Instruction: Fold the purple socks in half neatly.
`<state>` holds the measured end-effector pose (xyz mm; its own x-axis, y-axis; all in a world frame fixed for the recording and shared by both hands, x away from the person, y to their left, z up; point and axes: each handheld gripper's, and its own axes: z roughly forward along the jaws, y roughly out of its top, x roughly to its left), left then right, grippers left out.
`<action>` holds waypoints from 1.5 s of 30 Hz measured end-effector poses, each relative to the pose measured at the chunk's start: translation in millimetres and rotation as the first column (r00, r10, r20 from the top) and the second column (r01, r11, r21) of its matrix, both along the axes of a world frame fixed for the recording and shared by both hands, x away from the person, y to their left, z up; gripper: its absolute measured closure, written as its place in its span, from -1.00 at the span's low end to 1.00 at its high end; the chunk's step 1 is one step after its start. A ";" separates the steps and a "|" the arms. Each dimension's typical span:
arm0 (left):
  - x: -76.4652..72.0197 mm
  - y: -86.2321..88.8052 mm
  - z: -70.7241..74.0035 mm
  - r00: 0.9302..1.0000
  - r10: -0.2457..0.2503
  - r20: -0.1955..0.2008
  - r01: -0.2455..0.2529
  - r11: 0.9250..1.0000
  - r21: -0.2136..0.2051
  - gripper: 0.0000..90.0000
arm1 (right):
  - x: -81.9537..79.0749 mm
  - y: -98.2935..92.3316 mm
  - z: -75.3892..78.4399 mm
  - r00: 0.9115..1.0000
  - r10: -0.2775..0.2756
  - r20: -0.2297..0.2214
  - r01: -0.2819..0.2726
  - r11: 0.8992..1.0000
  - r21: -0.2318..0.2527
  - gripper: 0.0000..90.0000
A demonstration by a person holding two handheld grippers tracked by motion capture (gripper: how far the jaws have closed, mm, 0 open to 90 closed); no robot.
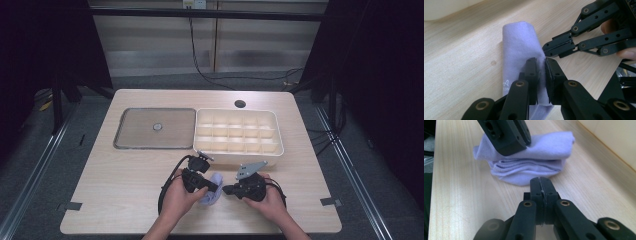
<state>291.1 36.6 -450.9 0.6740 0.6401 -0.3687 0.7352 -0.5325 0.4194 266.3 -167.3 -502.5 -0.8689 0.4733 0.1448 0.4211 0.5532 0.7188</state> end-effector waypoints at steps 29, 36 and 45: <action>-13.9 -14.8 -11.2 0.998 -0.041 0.057 0.041 0.999 0.015 0.77 | 1.5 -17.2 8.4 0.997 -0.073 0.029 0.072 0.997 0.021 0.99; -18.0 -14.1 -14.4 0.995 -0.038 0.094 0.037 0.999 0.012 0.82 | 1.1 -19.5 11.6 0.996 -0.081 0.037 0.080 0.996 0.032 1.00; -23.0 -15.1 -16.8 0.992 -0.024 0.126 0.023 1.000 0.016 0.86 | 1.5 -20.9 14.3 0.996 -0.084 0.038 0.082 0.996 0.046 1.00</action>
<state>268.0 21.5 -467.7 0.7294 0.6281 -0.2712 0.6643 -0.5556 0.4999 267.8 -188.2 -488.2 -0.8326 0.5378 0.1328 0.4343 0.4850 0.7591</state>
